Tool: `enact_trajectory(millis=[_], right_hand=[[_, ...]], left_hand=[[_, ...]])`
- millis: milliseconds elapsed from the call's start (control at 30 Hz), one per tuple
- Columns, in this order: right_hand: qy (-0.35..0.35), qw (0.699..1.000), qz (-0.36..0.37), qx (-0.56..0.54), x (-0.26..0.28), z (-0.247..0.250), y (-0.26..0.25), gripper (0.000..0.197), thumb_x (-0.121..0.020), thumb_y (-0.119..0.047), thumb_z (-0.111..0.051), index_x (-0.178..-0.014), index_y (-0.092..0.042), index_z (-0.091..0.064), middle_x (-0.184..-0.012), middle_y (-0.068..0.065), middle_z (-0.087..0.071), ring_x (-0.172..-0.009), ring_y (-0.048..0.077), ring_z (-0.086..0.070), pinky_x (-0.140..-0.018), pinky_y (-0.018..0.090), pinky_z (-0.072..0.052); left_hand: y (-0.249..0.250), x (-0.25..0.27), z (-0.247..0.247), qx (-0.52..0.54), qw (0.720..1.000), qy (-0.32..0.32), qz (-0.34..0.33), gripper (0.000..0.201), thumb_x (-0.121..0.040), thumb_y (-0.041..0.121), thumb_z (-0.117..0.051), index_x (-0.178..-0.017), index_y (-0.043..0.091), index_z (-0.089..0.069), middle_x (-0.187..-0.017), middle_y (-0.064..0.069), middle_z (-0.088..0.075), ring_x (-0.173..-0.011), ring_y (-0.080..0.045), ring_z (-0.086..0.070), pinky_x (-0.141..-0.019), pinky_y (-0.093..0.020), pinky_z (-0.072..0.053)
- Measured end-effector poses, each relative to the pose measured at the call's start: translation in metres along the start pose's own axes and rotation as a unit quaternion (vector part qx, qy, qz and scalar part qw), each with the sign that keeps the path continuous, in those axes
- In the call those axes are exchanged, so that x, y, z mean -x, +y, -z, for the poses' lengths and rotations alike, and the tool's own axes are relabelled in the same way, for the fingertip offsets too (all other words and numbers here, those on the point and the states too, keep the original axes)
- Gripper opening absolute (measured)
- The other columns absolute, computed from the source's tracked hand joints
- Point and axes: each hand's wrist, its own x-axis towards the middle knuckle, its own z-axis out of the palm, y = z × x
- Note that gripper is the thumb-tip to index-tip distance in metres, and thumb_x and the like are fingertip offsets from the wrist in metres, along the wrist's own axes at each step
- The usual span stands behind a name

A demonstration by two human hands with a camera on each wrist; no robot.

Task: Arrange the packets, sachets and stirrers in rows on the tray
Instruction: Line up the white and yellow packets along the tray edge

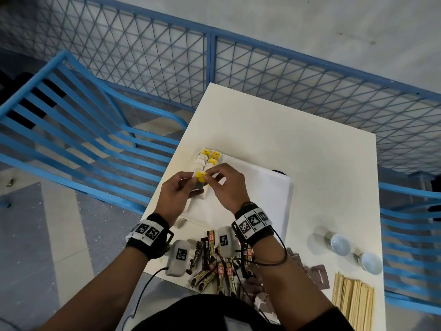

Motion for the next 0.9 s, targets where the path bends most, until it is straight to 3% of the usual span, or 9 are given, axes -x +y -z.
enact_trajectory(millis=[133, 267, 400, 567, 733, 900], right_hand=[[0.004, 0.999, 0.041, 0.013, -0.002, 0.004, -0.007, 0.005, -0.085, -0.016, -0.077, -0.09, -0.017, -0.076, -0.09, -0.009, -0.071, -0.075, 0.006, -0.06, -0.068, 0.007, -0.037], [-0.013, 0.996, 0.086, 0.011, -0.002, 0.004, -0.012, 0.011, -0.084, -0.017, -0.078, -0.095, -0.019, -0.08, -0.089, -0.007, -0.071, -0.083, 0.005, -0.058, -0.07, 0.007, -0.038], [-0.007, 0.996, 0.09, 0.014, -0.001, 0.002, -0.01, 0.01, -0.086, -0.019, -0.076, -0.096, -0.021, -0.08, -0.09, -0.011, -0.069, -0.089, 0.01, -0.059, -0.073, 0.016, -0.046], [-0.003, 0.997, 0.076, 0.024, 0.0, 0.002, -0.011, 0.006, -0.088, -0.016, -0.074, -0.093, -0.017, -0.077, -0.091, -0.008, -0.074, -0.079, 0.009, -0.058, -0.071, 0.007, -0.039], [-0.009, 0.997, 0.077, 0.029, -0.003, 0.002, -0.013, 0.008, -0.088, -0.013, -0.073, -0.094, -0.015, -0.077, -0.091, -0.003, -0.075, -0.08, 0.012, -0.06, -0.073, 0.009, -0.043], [-0.016, 0.997, 0.071, 0.033, -0.006, 0.001, -0.01, 0.009, -0.088, -0.015, -0.074, -0.095, -0.017, -0.078, -0.089, -0.003, -0.073, -0.078, 0.011, -0.059, -0.072, 0.014, -0.045]], left_hand=[[0.006, 0.003, 0.001, -0.017, 0.999, -0.035, -0.003, 0.018, -0.096, 0.004, -0.064, -0.114, 0.005, -0.067, -0.106, -0.016, -0.076, -0.104, -0.027, -0.073, -0.088, -0.035, -0.06], [0.006, 0.001, 0.004, -0.061, 0.996, -0.055, -0.019, 0.019, -0.095, 0.0, -0.064, -0.11, 0.011, -0.069, -0.1, -0.012, -0.076, -0.097, -0.024, -0.073, -0.081, -0.032, -0.059], [0.003, -0.001, 0.007, -0.102, 0.993, -0.053, -0.023, 0.02, -0.091, 0.0, -0.07, -0.109, 0.009, -0.071, -0.097, -0.017, -0.074, -0.09, -0.026, -0.071, -0.077, -0.036, -0.057], [0.001, 0.0, 0.009, -0.13, 0.99, -0.053, -0.02, 0.025, -0.088, 0.008, -0.077, -0.111, 0.014, -0.072, -0.1, -0.011, -0.075, -0.085, -0.025, -0.07, -0.078, -0.04, -0.06], [0.002, 0.002, 0.008, -0.134, 0.989, -0.053, -0.016, 0.026, -0.088, 0.007, -0.076, -0.114, 0.011, -0.072, -0.101, -0.008, -0.076, -0.089, -0.027, -0.073, -0.075, -0.036, -0.059], [0.003, 0.002, 0.01, -0.128, 0.99, -0.052, -0.011, 0.024, -0.09, 0.009, -0.075, -0.113, 0.01, -0.07, -0.098, -0.011, -0.076, -0.086, -0.028, -0.074, -0.075, -0.039, -0.06]])
